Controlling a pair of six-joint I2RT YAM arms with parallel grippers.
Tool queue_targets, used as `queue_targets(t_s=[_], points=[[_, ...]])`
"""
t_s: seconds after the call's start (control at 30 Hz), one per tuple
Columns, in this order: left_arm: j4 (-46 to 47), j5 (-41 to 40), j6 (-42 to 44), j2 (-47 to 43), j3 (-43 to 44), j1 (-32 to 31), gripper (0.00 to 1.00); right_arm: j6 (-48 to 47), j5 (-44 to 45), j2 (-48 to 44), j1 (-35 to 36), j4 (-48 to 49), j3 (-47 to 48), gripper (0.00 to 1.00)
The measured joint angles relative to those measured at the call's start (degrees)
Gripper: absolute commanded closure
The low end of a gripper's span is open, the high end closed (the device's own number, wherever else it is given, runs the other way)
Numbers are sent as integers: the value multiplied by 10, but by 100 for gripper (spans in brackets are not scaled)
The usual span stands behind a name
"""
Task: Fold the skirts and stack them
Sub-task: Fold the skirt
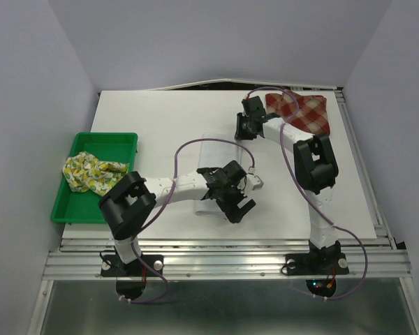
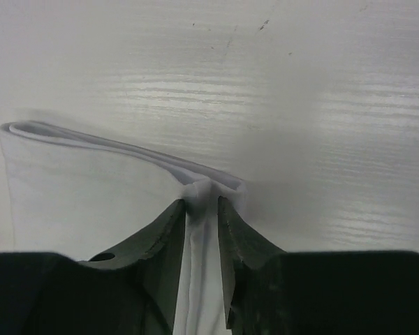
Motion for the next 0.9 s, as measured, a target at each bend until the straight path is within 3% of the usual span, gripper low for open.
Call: queue_targets(t_s=[0.07,0.17,0.2,0.33,0.4,0.53,0.7,0.9], points=[[-2,2,9,-17,0,3,1,-6,-1,0,-1,-5,3,34],[-4,0,27,-64,1,6,1,-18,-10,0,-1,-12,16,16],[-4,-3,37,-93,2,6,1,-23,-17,0,-1,-13,22,14],[-1,-28,55,-198,15,7,1,-44,-43,-17,-1,-13,33,14],[6,-37,63,-246,15,16,17,-50,-68,-36,-3,-12,33,18],[5,-34,102,-321,9,69,23,-42,-156,-78,-5,5,31,30],[7,-40,209,-330,-68,92,38,-13,-309,-102,-8,69,-41,39],[7,-77,350,-325,-209,57,39,-15,-409,-70,-8,68,-161,43]])
